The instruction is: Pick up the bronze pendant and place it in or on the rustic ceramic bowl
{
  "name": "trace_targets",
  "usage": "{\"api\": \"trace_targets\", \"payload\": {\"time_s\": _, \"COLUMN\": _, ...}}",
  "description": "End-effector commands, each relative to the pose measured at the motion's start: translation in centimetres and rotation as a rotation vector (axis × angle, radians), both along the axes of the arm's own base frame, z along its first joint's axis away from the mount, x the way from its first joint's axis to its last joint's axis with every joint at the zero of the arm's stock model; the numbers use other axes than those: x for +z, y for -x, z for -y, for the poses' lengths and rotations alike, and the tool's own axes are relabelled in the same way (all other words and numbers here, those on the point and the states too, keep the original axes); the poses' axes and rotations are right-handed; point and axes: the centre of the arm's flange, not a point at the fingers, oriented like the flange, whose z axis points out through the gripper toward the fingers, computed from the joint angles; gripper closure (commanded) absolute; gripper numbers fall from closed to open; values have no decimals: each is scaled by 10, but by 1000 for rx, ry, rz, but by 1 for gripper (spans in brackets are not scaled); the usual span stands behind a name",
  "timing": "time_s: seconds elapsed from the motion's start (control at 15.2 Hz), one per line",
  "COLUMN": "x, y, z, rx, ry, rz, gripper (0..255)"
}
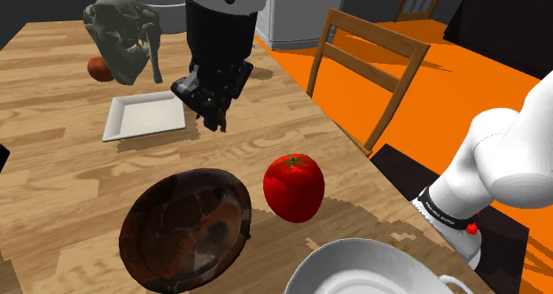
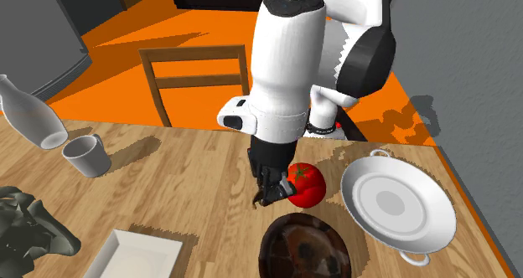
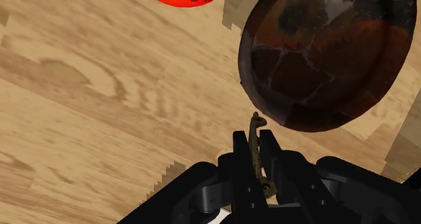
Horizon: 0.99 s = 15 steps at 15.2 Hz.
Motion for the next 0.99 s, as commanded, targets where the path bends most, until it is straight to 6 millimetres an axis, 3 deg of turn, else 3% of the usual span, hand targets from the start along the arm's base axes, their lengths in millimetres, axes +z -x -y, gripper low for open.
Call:
{"api": "trace_targets", "payload": {"time_s": 0.0, "x": -4, "y": 20, "z": -20, "rx": -2, "ry": 0, "rz": 0, "gripper": 255}}
{"api": "trace_targets", "payload": {"time_s": 0.4, "x": -7, "y": 75, "z": -82, "rx": -2, "ry": 0, "rz": 0, "gripper": 255}}
{"api": "trace_targets", "payload": {"time_s": 0.92, "x": -50, "y": 75, "z": -82, "rx": -2, "ry": 0, "rz": 0, "gripper": 255}}
